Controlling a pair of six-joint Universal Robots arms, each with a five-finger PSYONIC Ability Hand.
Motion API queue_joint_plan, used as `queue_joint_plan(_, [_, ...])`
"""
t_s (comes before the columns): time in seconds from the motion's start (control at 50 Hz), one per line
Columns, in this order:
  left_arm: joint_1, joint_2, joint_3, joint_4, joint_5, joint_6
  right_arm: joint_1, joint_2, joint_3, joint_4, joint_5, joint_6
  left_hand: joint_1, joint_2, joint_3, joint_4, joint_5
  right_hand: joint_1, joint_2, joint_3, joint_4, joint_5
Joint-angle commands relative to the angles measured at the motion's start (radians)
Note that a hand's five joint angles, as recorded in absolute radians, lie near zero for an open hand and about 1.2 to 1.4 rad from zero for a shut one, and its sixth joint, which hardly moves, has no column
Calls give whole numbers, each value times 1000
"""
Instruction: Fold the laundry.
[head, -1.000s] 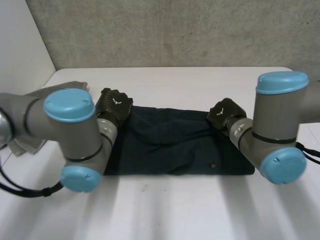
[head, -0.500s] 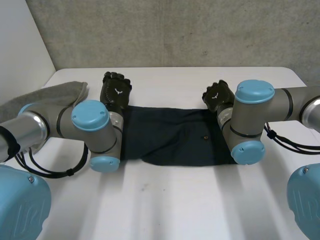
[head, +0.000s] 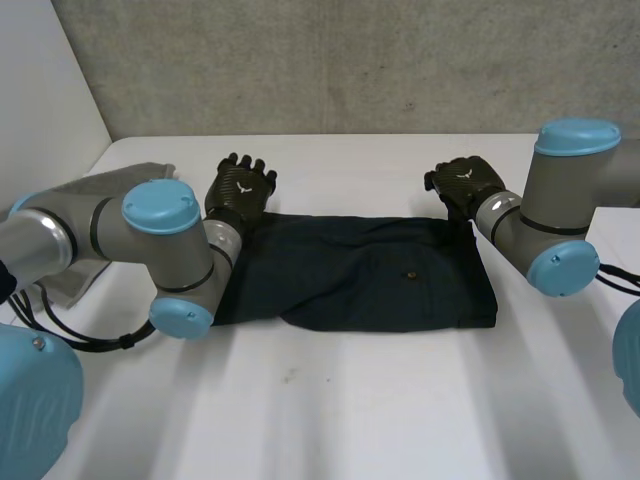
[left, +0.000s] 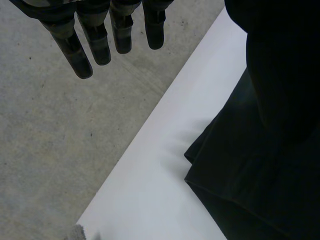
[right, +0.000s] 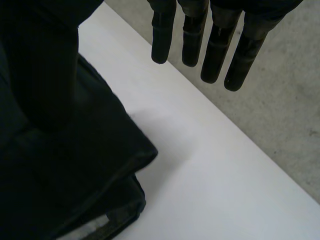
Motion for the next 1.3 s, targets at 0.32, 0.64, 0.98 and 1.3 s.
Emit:
queue_joint_plan(0.32, [21,-274,390,14,-25,7,-10,241,-257,-124,91,-6,36,35,29,36,19,117,69,62,61,66])
queue_joint_plan(0.64, [15,-285,463,3,-72,0,-3,166,-227,-120,131,-6,45,44,38,45,28,-173,-220,-228,-228,-223])
queue_joint_plan(0.98, [-14,204,-102,-5,-108,-136,-49,-339,308,76,104,2,15,14,9,15,-2,31,-16,-24,-24,-19])
queue_joint_plan(1.3, [-36,487,-516,-2,-106,-339,-118,-417,795,-181,-47,104,10,8,3,10,-8,175,128,120,120,124])
